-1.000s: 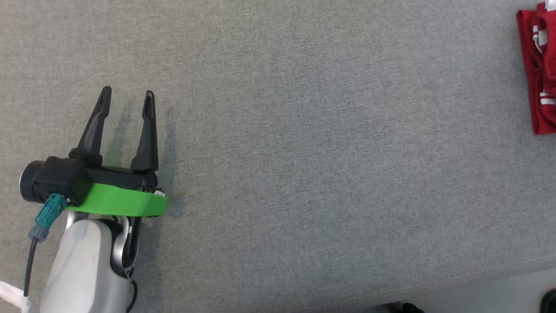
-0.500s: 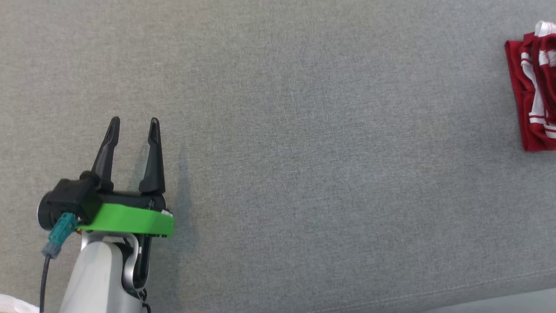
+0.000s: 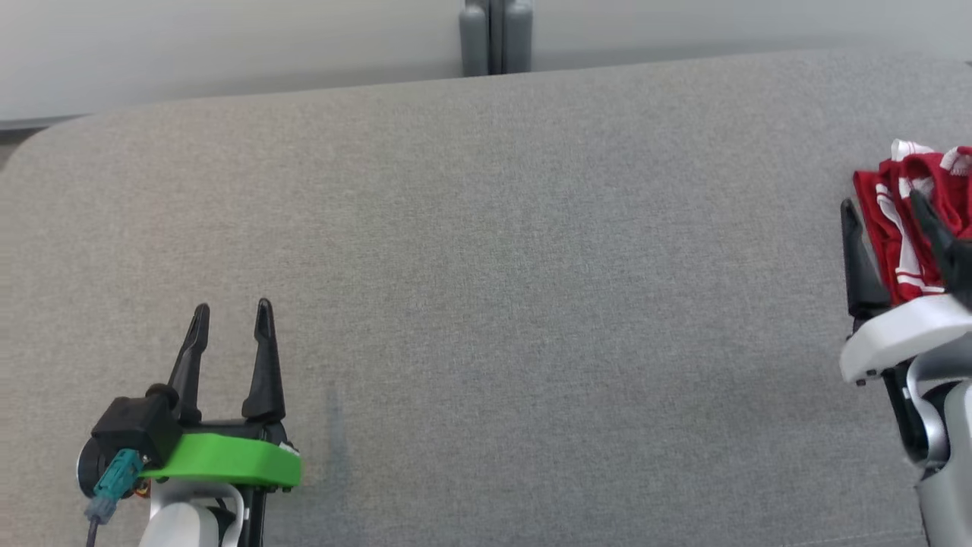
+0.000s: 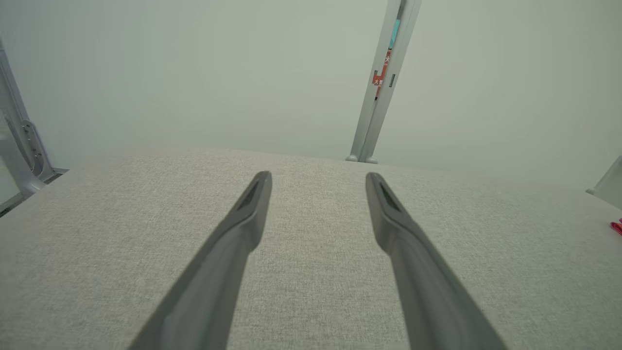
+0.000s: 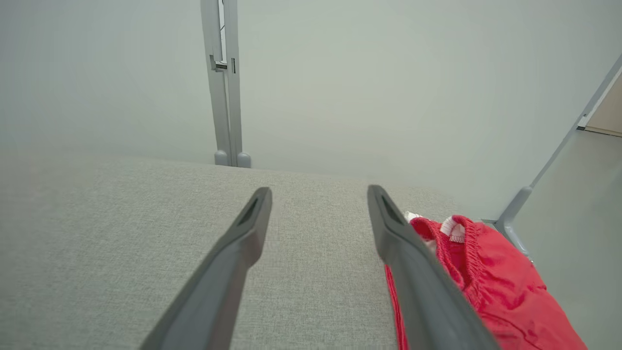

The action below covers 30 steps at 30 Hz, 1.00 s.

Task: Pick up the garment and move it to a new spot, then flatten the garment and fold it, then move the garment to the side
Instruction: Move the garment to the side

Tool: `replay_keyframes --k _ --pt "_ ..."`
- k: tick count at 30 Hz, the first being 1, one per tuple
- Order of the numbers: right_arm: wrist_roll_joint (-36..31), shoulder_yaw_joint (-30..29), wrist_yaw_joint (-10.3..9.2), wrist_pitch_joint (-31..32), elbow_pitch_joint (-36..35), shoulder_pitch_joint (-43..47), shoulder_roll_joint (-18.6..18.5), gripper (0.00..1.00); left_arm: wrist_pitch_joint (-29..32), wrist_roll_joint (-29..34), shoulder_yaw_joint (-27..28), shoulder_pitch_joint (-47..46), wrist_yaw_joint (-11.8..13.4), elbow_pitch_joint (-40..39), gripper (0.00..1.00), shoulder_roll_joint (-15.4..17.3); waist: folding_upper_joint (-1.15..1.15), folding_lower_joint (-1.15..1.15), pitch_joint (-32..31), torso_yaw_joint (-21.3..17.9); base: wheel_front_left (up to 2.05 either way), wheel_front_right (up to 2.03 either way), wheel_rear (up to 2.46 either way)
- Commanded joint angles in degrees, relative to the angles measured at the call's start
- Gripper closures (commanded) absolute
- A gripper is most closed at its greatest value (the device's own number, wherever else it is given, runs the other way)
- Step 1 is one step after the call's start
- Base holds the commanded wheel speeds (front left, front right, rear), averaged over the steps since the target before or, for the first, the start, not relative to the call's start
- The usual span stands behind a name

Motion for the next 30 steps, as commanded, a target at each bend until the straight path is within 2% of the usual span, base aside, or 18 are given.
replay_keyframes --k 1,7,12,30 --pt "0.61 -0.28 -0.12 -0.27 -1.25 2.06 1.07 0.00 -0.15 0.10 0.49 1.31 -0.23 0.37 0.00 -0.33 0.00 0.00 -4.57 2.88 0.00 0.00 0.00" --pt "0.85 0.67 -0.12 -0.15 -4.66 7.37 4.23 0.00 -0.14 -0.67 1.22 2.63 -0.23 2.41 0.00 -0.79 0.00 0.00 -6.86 3.91 0.00 0.00 0.00" --pt "1.47 1.32 -0.12 -0.55 -4.63 10.15 6.28 0.00 -0.15 -1.11 1.45 3.20 -0.23 4.74 0.00 -0.93 0.00 0.00 -7.98 4.66 0.00 0.00 0.00" --pt "0.94 0.10 -0.12 -1.52 -3.69 13.24 8.83 0.00 -0.15 -1.02 0.36 2.41 -0.23 7.35 0.00 -0.81 0.00 0.00 -8.34 5.24 0.00 0.00 0.00"
